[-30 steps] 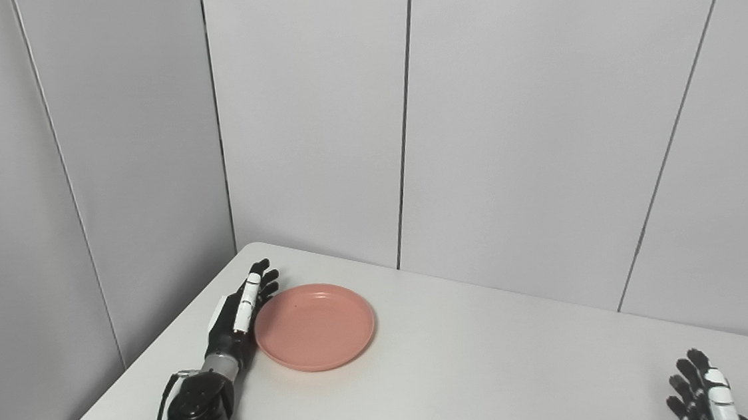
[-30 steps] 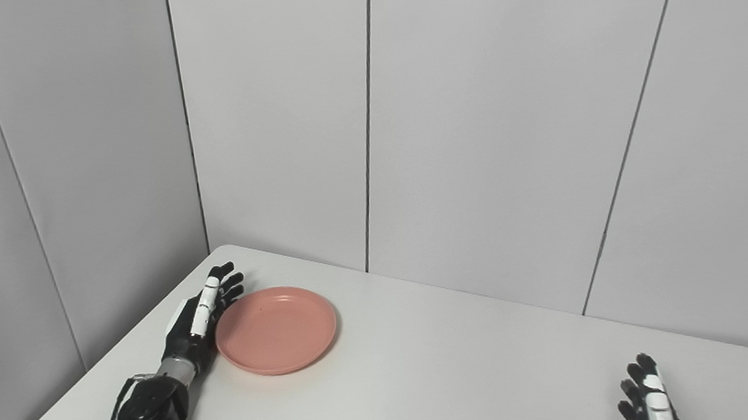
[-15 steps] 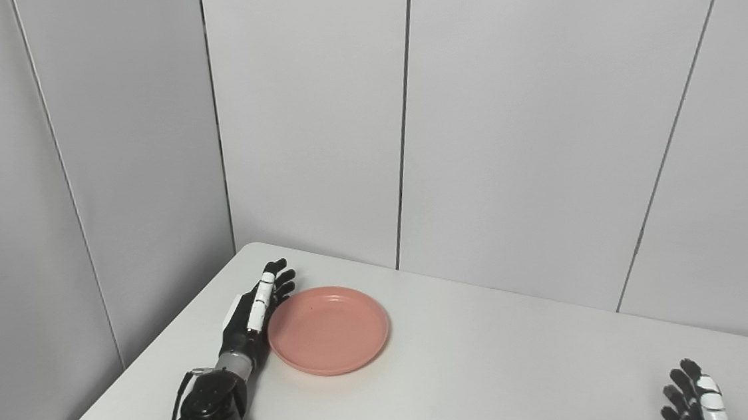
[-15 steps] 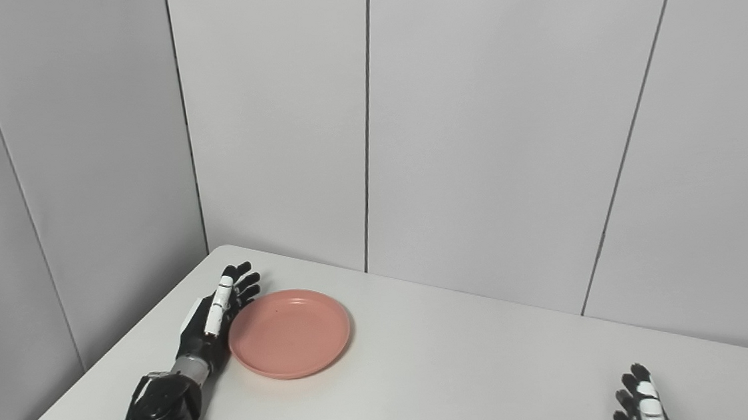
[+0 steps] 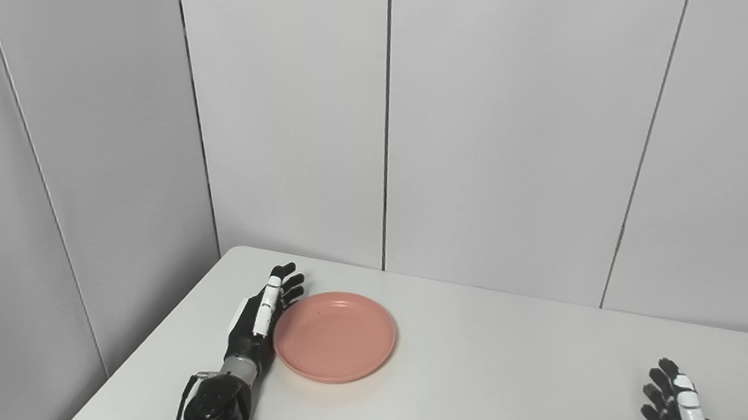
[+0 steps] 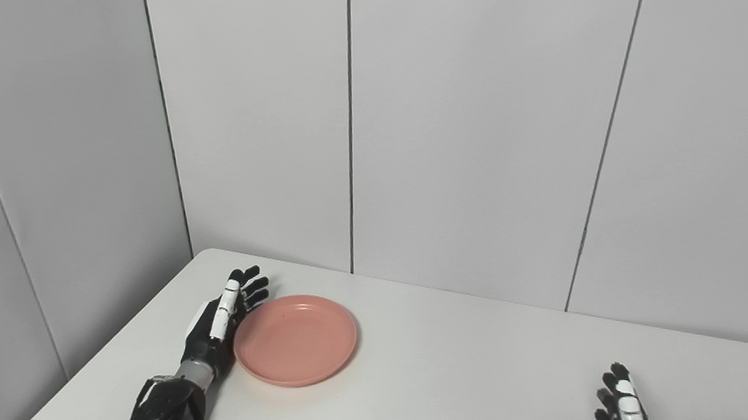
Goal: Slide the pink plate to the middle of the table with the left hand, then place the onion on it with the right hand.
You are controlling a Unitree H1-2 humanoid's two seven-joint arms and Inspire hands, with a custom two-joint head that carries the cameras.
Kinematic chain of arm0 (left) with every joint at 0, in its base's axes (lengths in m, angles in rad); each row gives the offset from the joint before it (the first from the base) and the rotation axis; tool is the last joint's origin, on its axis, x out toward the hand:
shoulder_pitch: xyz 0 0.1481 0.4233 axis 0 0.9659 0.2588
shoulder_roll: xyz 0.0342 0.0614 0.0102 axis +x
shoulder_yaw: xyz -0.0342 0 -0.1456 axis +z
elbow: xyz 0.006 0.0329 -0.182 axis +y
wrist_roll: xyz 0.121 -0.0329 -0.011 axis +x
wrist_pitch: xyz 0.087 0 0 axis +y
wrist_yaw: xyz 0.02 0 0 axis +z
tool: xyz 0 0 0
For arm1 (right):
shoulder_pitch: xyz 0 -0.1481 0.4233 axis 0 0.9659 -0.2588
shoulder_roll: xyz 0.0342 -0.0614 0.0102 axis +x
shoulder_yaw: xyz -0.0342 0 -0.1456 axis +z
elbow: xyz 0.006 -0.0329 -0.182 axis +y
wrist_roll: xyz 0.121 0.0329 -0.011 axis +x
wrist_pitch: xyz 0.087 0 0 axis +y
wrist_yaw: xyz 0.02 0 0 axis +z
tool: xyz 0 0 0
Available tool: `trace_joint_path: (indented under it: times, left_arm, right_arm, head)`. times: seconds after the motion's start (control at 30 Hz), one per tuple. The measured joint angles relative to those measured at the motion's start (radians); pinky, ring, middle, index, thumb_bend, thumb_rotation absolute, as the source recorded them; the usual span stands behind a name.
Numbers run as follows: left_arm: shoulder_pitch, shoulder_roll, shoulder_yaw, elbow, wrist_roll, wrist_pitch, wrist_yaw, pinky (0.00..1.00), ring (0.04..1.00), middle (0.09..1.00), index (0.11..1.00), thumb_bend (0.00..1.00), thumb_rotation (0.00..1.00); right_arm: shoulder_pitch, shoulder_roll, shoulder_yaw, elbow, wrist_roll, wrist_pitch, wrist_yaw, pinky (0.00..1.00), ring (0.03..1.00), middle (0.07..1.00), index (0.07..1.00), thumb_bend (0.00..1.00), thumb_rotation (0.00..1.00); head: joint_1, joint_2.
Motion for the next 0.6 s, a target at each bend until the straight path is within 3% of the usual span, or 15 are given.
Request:
trace_joint_path:
  times: [0.5, 0.6]
  left_arm:
    - [0.001, -0.052, -0.036, -0.044, 0.0, 0.033, -0.033, 0.92, 0.922, 0.914, 0.903, 0.56, 1.0]
    - [0.001, -0.061, -0.04, -0.047, 0.0, 0.038, -0.039, 0.92, 0.924, 0.915, 0.906, 0.56, 1.0]
  right_arm:
    - [-0.002, 0.0, 0.001, 0.013, -0.021, -0.012, 0.007, 1.0, 1.0, 1.0, 1.0, 0.49, 1.0]
    - [-0.002, 0.001, 0.002, 0.013, -0.022, -0.012, 0.01, 1.0, 1.0, 1.0, 1.0, 0.49, 1.0]
  head:
    - [-0.029, 0.017]
    - [-0.07, 0.026]
